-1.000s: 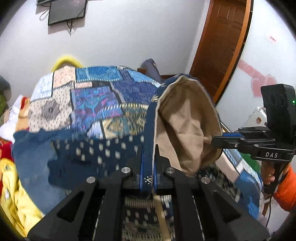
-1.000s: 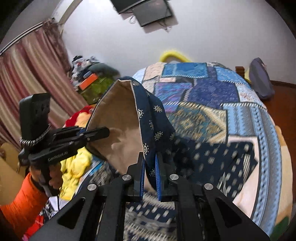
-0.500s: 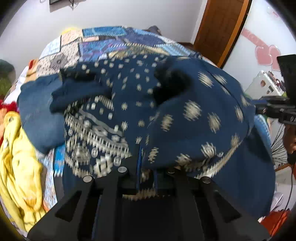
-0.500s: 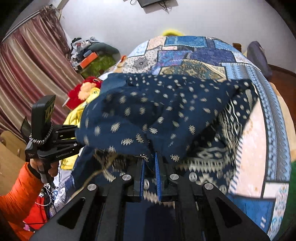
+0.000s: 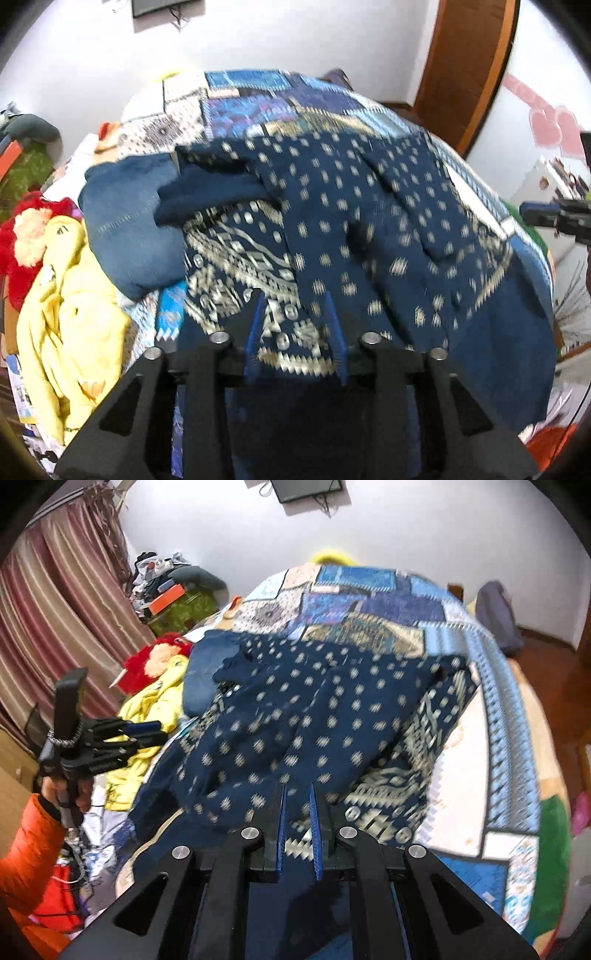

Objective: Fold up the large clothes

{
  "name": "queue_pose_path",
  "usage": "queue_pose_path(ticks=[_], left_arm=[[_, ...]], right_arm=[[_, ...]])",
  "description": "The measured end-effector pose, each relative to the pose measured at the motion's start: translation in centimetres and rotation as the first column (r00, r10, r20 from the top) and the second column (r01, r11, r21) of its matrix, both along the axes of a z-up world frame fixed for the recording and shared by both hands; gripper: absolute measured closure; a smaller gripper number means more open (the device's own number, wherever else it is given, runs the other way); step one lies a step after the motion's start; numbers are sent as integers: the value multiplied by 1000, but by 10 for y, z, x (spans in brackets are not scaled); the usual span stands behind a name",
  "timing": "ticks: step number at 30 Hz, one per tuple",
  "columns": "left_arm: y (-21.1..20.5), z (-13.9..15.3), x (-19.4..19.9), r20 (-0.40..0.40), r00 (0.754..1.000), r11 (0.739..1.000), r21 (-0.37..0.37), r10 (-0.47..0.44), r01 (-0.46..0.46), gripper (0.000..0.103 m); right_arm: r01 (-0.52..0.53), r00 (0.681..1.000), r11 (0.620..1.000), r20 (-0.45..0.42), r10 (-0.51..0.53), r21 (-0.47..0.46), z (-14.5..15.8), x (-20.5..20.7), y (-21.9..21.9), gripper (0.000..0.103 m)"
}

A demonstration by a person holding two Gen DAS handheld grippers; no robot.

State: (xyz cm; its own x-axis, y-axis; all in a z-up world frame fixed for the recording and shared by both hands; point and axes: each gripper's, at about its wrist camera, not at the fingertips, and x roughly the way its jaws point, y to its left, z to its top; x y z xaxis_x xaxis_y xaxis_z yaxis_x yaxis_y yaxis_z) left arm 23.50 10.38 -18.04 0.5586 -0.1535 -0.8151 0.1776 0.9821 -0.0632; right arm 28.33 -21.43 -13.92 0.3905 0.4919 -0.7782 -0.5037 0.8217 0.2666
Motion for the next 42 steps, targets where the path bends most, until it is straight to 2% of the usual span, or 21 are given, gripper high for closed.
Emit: queue_pose_path(ticks=[3, 6, 9, 12, 13, 14, 15, 16, 17, 18, 20, 23, 26, 28, 30, 34, 42], left_arm=[[-3, -1, 14, 10, 1000, 1000, -25, 13, -13, 58], [-12, -17, 31, -20, 1000, 999, -34, 10, -11, 58], [-22, -48, 48, -86, 996, 1000, 7, 12, -12, 58], [-25, -76, 57, -141, 990, 999, 40, 21, -16, 56], [-24, -82, 58, -148, 989, 999, 33, 24, -19, 52], [-21, -86, 58, -144, 989, 999, 24, 32, -28, 50], [-19, -87, 57, -137, 990, 999, 19, 36, -34, 46], [-17, -88, 57, -130, 991, 999, 14, 39, -37, 45], [-15, -88, 56, -127, 991, 999, 8, 40, -39, 45], [-14, -88, 55, -125, 991, 999, 5, 44, -43, 45], [-10, -86, 53, -113, 992, 999, 6, 54, -54, 45], [6, -73, 49, -80, 994, 997, 8, 80, -80, 45], [37, -53, 54, -35, 989, 988, -49, 142, -144, 45], [60, -45, 64, -24, 980, 977, -70, 198, -199, 40], [83, -40, 80, -25, 967, 964, -77, 254, -255, 39], [114, -44, 118, -59, 954, 948, -109, 295, -300, 39], [130, -77, 209, -103, 943, 940, -99, 316, -326, 39]], right_arm=[[11, 1000, 998, 14, -10, -66, -8, 12, 12, 95], [4, 1000, 989, -12, -6, -146, -35, 26, 29, 95], [16, 997, 975, -69, -32, -224, -71, 41, 36, 95], [31, 995, 973, -90, -53, -228, -91, 47, 28, 93], [39, 995, 975, -82, -58, -219, -92, 48, 24, 86], [52, 995, 972, -71, -70, -231, -92, 48, 19, 58], [80, 995, 960, -41, -94, -267, -92, 48, 15, 37], [122, 992, 940, 8, -126, -318, -92, 48, 12, 7], [166, 986, 917, 70, -151, -364, -91, 46, 7, 3], [181, 983, 906, 103, -152, -382, -91, 43, 1, 3], [166, 986, 908, 67, -152, -384, -94, 43, -10, 3], [189, 980, 936, -8, -200, -298, -90, 49, -37, 3], [233, 967, 953, -55, -247, -195, -83, 59, -59, 3], [267, 956, 956, -87, -279, -124, -80, 72, -68, 3], [293, 948, 953, -104, -301, -83, -77, 83, -70, 3], [334, 933, 942, -128, -336, -41, -81, 115, -64, 3], [363, 911, 932, -213, -354, 0, -108, 170, -56, 3]])
